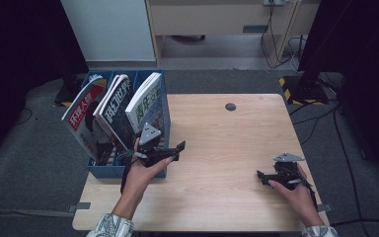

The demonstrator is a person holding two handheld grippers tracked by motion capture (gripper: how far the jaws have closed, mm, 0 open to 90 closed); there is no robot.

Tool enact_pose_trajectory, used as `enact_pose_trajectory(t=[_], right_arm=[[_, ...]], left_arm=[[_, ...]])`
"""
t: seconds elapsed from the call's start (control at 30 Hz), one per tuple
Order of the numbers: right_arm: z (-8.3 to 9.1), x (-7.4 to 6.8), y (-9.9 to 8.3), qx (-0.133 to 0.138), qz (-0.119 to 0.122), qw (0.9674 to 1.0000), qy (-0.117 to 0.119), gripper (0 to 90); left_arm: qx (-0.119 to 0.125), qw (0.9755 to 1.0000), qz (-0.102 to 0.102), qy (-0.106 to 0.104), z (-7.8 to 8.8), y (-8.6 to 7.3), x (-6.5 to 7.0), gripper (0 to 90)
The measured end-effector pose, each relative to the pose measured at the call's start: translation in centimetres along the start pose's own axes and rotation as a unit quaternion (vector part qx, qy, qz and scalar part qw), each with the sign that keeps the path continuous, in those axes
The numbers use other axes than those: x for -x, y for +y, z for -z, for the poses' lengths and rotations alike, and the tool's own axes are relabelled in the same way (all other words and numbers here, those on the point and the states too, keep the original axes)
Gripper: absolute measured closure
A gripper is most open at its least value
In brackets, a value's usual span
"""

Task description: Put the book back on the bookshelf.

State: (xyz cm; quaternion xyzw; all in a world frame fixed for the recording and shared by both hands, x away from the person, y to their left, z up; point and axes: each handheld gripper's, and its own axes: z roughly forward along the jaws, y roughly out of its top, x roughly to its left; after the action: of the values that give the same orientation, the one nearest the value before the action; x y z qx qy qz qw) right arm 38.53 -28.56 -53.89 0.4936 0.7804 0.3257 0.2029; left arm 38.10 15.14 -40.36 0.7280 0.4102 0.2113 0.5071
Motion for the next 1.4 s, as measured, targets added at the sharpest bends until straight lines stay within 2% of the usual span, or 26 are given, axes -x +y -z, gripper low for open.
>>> enact_pose_trajectory(t=[0.17, 0.63, 1.4], right_arm=[[0.0, 0.0, 0.0, 0.0, 0.0, 1.0, 0.0, 3.1], [0.0, 0.0, 0.0, 0.0, 0.0, 1.0, 0.0, 3.1], [0.0, 0.0, 0.0, 0.0, 0.0, 1.0, 0.0, 3.1]], left_arm=[[-0.005, 0.9999, -0.003, -0.008, -0.5, 0.1, 0.5, 5.5], [-0.016, 0.9998, -0.01, -0.011, -1.8, 0.3, 1.1, 3.4], [-0.038, 0.9984, -0.026, -0.031, -4.2, -0.1, 2.9, 3.9]])
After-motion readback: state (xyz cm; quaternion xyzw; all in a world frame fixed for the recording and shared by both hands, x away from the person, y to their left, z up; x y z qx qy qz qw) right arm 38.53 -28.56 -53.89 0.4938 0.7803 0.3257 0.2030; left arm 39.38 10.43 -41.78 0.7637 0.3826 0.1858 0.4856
